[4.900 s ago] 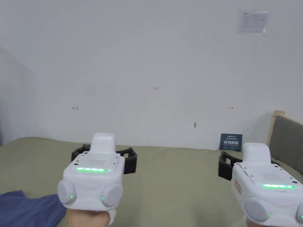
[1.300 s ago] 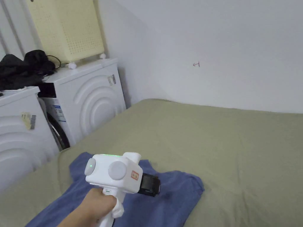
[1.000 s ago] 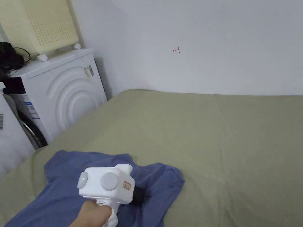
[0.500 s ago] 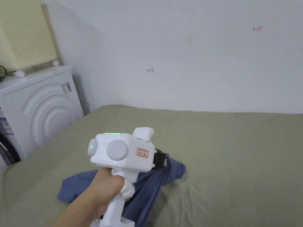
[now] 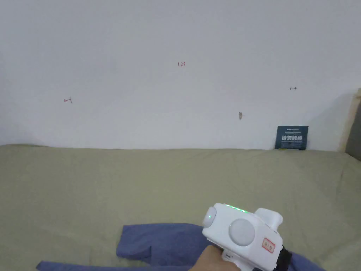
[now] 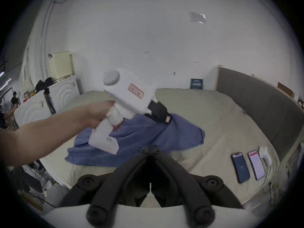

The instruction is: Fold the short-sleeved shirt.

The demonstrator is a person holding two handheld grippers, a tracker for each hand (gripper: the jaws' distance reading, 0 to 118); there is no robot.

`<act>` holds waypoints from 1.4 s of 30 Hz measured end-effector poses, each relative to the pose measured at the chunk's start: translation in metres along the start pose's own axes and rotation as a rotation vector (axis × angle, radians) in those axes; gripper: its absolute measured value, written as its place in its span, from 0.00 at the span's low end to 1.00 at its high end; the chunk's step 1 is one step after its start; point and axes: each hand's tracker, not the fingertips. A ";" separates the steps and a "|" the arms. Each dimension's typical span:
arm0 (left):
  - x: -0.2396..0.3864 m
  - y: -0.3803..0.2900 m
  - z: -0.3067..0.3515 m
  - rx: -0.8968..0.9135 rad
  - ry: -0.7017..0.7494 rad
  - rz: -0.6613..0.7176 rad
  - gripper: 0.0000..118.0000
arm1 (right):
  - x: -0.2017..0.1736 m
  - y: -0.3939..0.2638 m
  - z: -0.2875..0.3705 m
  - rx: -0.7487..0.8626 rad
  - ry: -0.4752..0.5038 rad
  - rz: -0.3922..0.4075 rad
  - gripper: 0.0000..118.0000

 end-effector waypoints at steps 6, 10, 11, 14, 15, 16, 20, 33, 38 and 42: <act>-0.014 -0.016 0.004 0.059 -0.085 0.164 1.00 | 0.017 -0.005 -0.005 -0.004 -0.005 -0.036 0.00; -0.032 -0.031 0.069 0.095 0.048 0.247 0.97 | 0.021 0.006 -0.019 0.009 -0.019 -0.019 0.00; -0.031 -0.032 0.105 0.126 0.109 0.268 0.97 | 0.022 0.011 -0.024 0.012 -0.028 -0.017 0.00; -0.033 -0.072 0.184 0.271 0.297 0.316 0.82 | 0.024 0.027 -0.036 0.049 -0.048 -0.018 0.00; -0.031 -0.095 0.207 0.334 0.390 0.306 0.71 | 0.023 0.034 -0.040 0.061 -0.053 -0.014 0.00; -0.027 -0.113 0.230 0.417 0.481 0.299 0.59 | 0.021 0.039 -0.042 0.066 -0.062 -0.010 0.00; -0.004 -0.195 0.295 0.551 0.851 0.287 0.00 | 0.007 0.050 -0.048 0.125 -0.063 0.018 0.00; -0.002 -0.312 0.340 0.507 0.929 0.486 0.00 | -0.025 0.017 -0.040 0.075 -0.064 -0.007 0.00; -0.046 -0.291 0.343 0.465 0.862 0.514 0.00 | -0.021 0.029 -0.047 0.078 -0.066 0.006 0.00; -0.120 -0.260 0.339 0.428 0.810 0.543 1.00 | -0.010 0.038 -0.057 0.076 -0.055 -0.004 0.00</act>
